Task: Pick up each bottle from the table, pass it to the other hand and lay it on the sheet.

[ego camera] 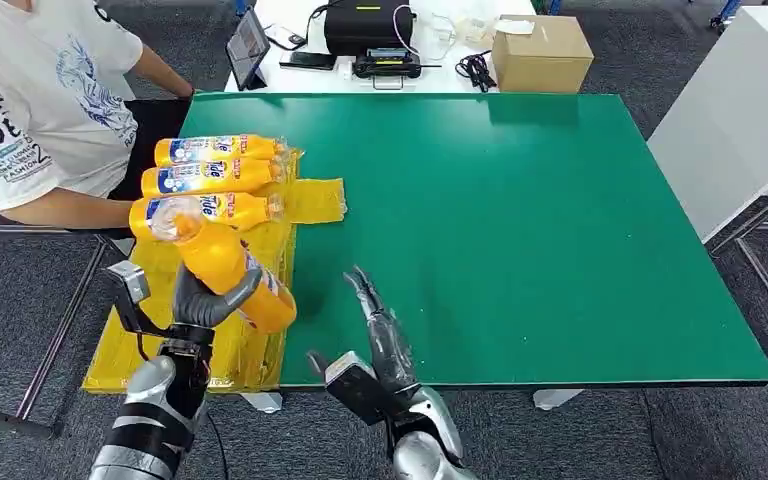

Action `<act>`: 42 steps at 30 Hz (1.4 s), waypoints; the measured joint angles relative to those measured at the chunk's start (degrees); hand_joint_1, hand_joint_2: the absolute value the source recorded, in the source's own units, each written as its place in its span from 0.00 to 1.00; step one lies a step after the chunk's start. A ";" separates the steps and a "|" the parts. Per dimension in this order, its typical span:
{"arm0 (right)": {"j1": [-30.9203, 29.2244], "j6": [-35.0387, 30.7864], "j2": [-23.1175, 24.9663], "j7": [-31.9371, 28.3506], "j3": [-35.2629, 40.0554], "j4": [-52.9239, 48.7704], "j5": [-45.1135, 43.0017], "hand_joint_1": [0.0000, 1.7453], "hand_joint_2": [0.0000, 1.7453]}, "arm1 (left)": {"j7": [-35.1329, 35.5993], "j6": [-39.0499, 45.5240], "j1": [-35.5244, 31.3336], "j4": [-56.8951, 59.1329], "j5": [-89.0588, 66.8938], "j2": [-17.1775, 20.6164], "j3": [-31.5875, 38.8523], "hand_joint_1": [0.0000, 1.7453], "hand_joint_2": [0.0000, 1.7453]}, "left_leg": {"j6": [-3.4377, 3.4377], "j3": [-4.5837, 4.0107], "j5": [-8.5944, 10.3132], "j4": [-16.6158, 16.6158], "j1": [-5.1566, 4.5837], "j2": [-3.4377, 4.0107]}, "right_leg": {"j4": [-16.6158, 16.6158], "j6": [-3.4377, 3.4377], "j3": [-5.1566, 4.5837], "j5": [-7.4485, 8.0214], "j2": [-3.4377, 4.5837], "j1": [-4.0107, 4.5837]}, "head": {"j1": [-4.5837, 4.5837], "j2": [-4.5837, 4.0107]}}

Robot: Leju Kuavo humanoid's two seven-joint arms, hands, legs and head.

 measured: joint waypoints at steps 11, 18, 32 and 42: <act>3.03 -1.34 -0.26 -6.14 -2.97 -9.44 -5.38 0.00 0.00 | -5.42 17.55 -4.88 -0.57 -21.33 2.49 3.08 1.00 1.00 | 0.00 0.01 0.00 0.00 0.00 0.00 | 0.00 0.00 0.00 0.00 0.00 0.00 | -0.04 0.00; 4.77 -6.01 -0.20 -10.34 -4.19 -18.38 -7.80 0.00 0.00 | 0.24 33.07 -8.17 2.89 -59.35 6.06 0.96 1.00 1.00 | 0.00 0.02 0.00 0.00 0.00 0.06 | 0.00 -0.01 -0.02 0.01 0.01 0.00 | -0.04 0.00; 5.34 -3.56 0.00 -11.06 -4.98 -21.81 -11.10 0.00 0.00 | 11.63 35.32 -13.69 18.58 -87.83 10.17 -2.96 1.00 1.00 | 0.00 0.01 0.01 0.00 -0.01 0.07 | 0.01 -0.01 -0.02 0.02 0.02 -0.01 | 0.00 0.00; 5.29 -3.24 0.15 -10.80 -5.05 -21.81 -11.10 0.00 0.00 | 8.86 29.95 -14.03 24.19 -87.67 10.97 -3.48 1.00 1.00 | 0.00 -0.02 0.01 0.00 0.00 0.08 | 0.02 -0.01 -0.03 0.02 0.03 0.00 | -0.02 0.00</act>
